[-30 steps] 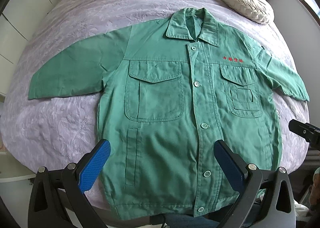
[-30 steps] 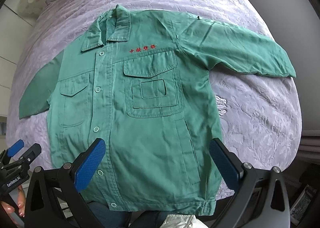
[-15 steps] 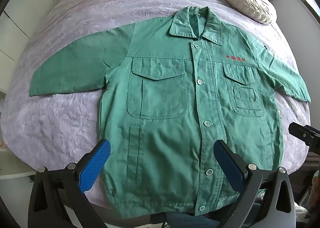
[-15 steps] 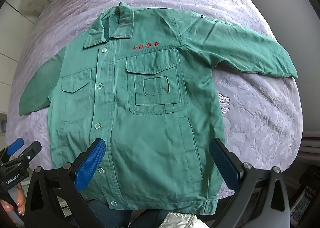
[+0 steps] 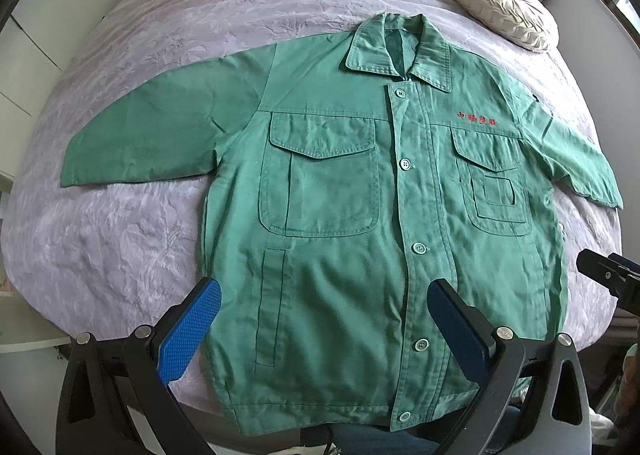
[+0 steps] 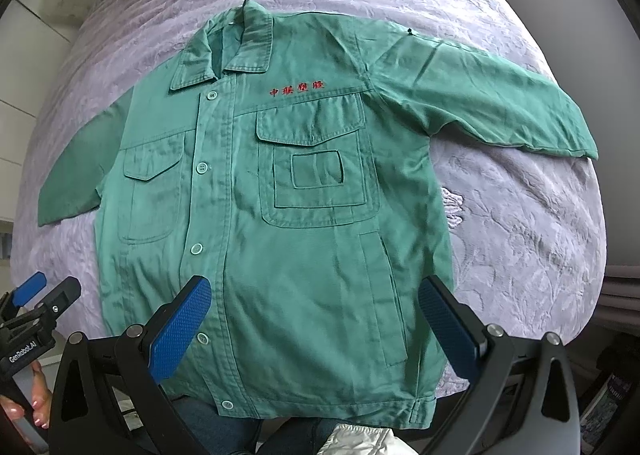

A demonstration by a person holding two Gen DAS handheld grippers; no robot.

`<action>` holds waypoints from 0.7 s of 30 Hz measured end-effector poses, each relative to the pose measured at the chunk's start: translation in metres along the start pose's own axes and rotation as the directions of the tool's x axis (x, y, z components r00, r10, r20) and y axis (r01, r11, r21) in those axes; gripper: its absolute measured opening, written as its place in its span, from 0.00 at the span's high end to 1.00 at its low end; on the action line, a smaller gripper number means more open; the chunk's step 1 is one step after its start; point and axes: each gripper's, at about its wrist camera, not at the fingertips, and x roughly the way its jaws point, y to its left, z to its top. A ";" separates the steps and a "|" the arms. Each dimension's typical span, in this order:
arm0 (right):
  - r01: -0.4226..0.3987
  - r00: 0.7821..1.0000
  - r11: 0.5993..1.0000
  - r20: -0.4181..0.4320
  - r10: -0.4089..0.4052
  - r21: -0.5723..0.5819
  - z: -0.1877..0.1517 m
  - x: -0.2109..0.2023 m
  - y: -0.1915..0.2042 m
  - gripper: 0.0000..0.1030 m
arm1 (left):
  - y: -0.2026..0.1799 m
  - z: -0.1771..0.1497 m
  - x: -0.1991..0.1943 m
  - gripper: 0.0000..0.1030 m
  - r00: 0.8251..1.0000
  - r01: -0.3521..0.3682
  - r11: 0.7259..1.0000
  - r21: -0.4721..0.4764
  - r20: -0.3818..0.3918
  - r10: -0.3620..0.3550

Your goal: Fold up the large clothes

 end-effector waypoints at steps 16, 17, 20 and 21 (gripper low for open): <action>0.000 1.000 1.000 -0.001 0.000 -0.002 -0.002 0.000 0.001 0.00 | 0.002 -0.001 0.001 0.00 1.000 -0.003 1.000 -0.003 -0.001 0.003; 0.000 1.000 1.000 -0.001 0.000 -0.001 -0.001 0.000 0.001 0.00 | 0.003 -0.002 0.001 0.00 1.000 -0.002 1.000 -0.004 0.000 0.002; 0.000 1.000 1.000 -0.002 0.000 -0.001 -0.001 0.000 0.001 0.00 | 0.003 -0.001 0.001 0.00 1.000 -0.002 1.000 -0.002 -0.001 0.002; -0.001 1.000 1.000 -0.003 0.001 -0.002 -0.001 0.000 0.000 0.00 | 0.002 -0.001 0.001 0.00 1.000 -0.003 1.000 -0.003 -0.001 0.003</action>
